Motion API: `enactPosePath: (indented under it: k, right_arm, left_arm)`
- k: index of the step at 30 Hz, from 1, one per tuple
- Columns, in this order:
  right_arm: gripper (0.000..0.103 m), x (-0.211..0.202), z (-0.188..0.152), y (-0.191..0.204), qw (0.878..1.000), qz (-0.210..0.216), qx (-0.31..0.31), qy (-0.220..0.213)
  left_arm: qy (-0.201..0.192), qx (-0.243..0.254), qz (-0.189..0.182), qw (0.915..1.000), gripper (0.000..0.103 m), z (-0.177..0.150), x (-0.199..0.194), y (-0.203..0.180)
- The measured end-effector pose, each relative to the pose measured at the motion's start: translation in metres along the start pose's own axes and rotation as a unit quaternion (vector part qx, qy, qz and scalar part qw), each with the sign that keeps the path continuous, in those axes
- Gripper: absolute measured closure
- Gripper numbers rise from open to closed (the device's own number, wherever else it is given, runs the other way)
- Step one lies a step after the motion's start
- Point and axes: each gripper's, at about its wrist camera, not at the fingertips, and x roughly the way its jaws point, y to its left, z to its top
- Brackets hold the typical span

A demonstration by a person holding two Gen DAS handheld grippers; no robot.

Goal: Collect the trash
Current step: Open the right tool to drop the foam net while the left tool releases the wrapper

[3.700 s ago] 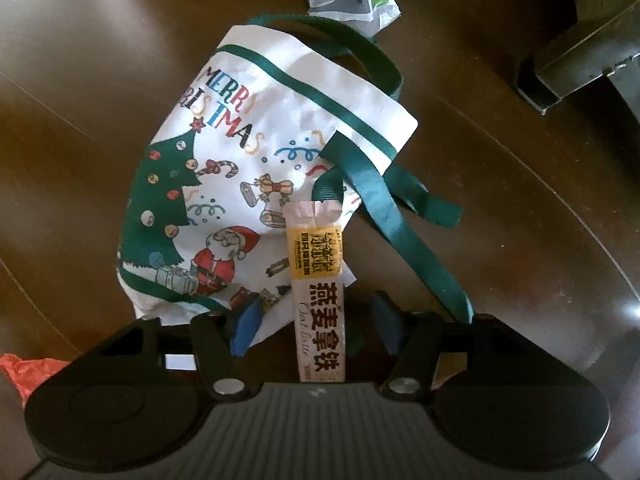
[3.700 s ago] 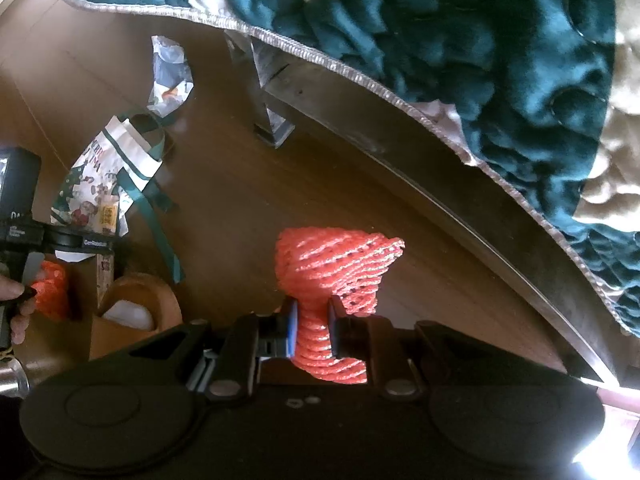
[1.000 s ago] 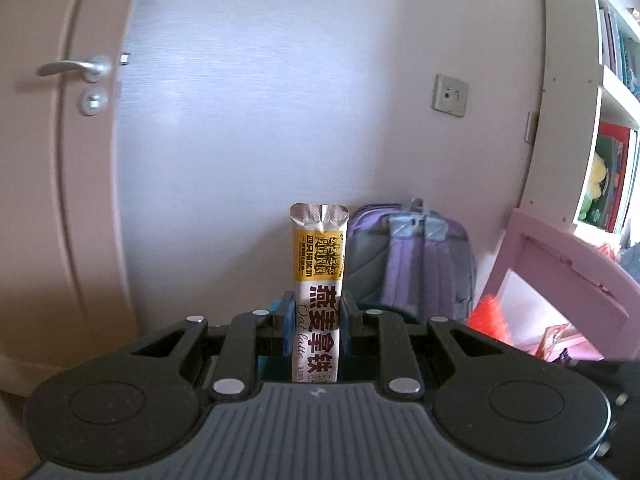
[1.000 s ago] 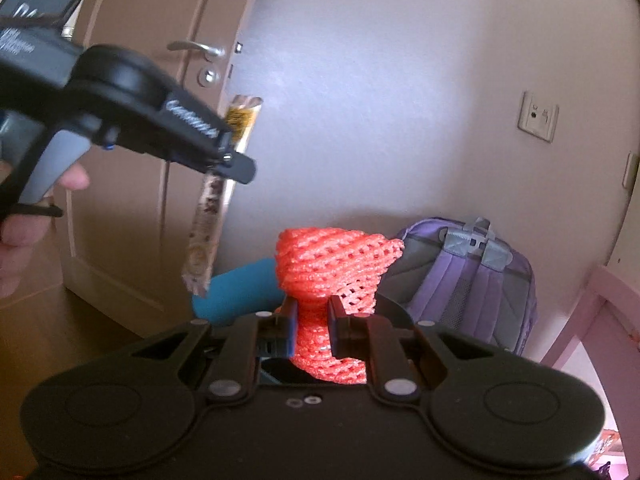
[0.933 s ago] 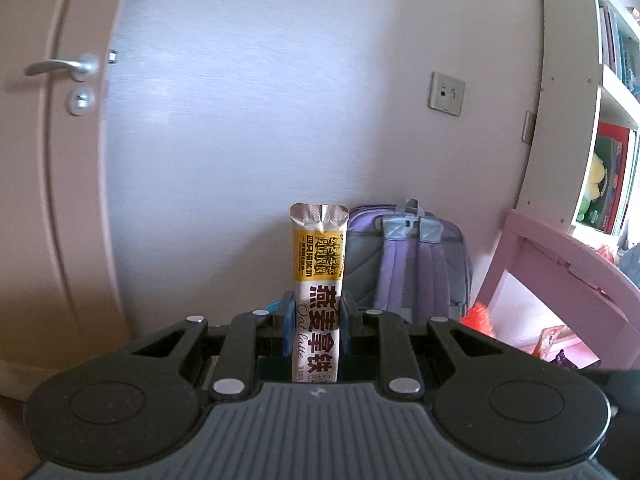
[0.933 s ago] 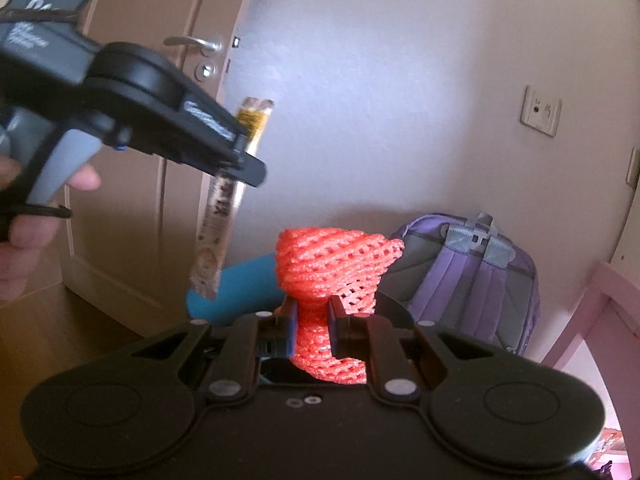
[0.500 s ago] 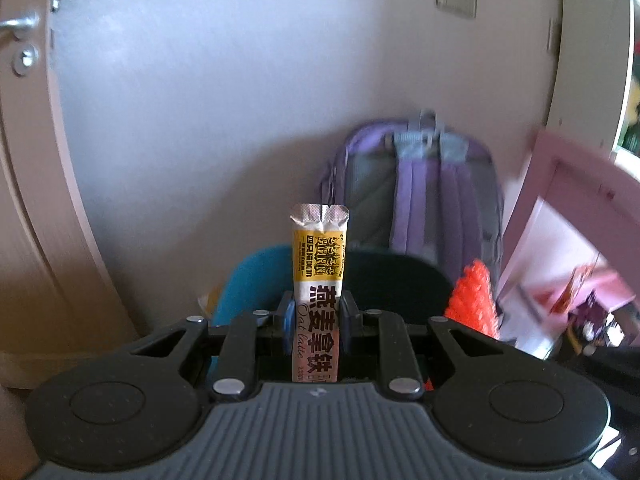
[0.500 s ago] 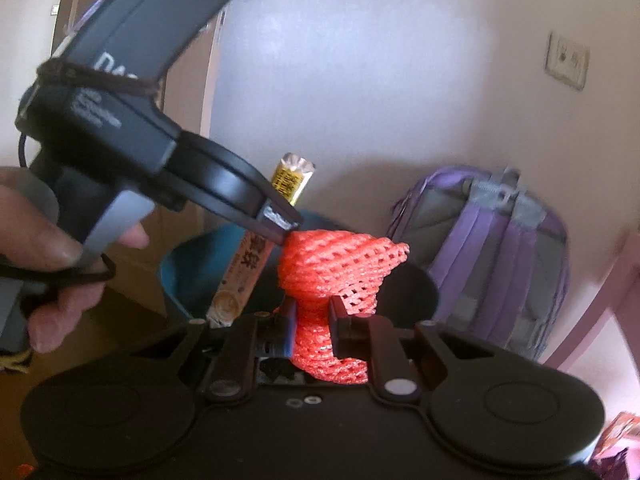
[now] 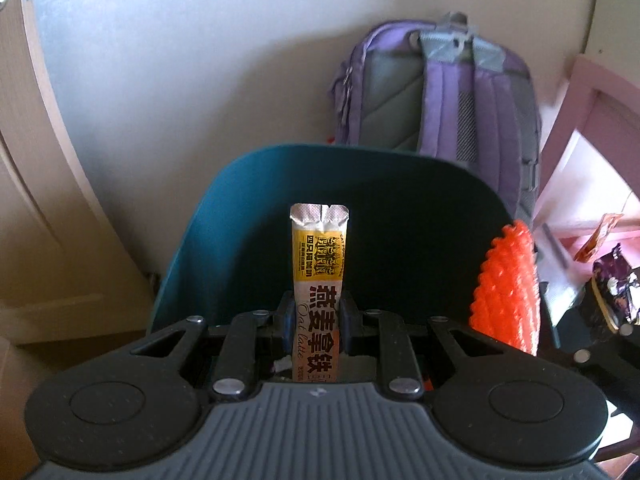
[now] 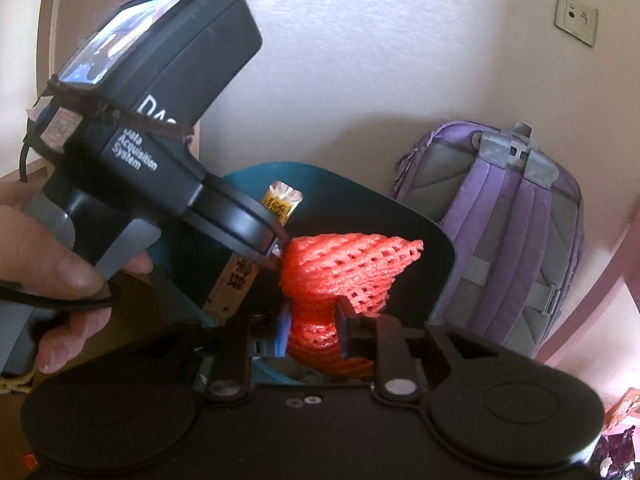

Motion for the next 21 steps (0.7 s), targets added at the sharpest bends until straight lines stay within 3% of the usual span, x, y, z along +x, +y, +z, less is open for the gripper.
enactPosePath:
  k: [5, 10, 11, 13, 14, 21]
  right_arm:
    - [0.075, 0.000, -0.003, 0.001, 1.000, -0.002, 0.005, 0.000]
    - [0.064, 0.001, -0.004, -0.002, 1.000, -0.004, 0.008, -0.004]
    - [0.063, -0.001, -0.004, -0.002, 1.000, -0.002, 0.007, -0.006]
    - [0.062, -0.007, -0.004, -0.001, 1.000, -0.001, 0.009, -0.010]
    - [0.062, -0.010, -0.003, -0.001, 1.000, 0.000, 0.008, -0.011]
    - [0.058, -0.039, -0.003, 0.003, 1.000, 0.005, 0.007, -0.025]
  left_arm:
    - [0.011, 0.005, 0.000, 0.9999, 0.081, -0.002, 0.005, -0.003]
    - [0.026, 0.006, -0.001, 0.9996, 0.070, -0.005, 0.009, -0.004]
    - [0.026, 0.003, -0.007, 0.9996, 0.066, -0.005, 0.008, -0.003]
    - [0.019, -0.002, -0.009, 0.9998, 0.036, -0.006, 0.004, -0.001]
    - [0.008, -0.002, -0.005, 1.0000, 0.033, -0.007, -0.001, -0.001]
    - [-0.023, -0.002, -0.014, 0.9996, 0.033, -0.014, -0.038, 0.008]
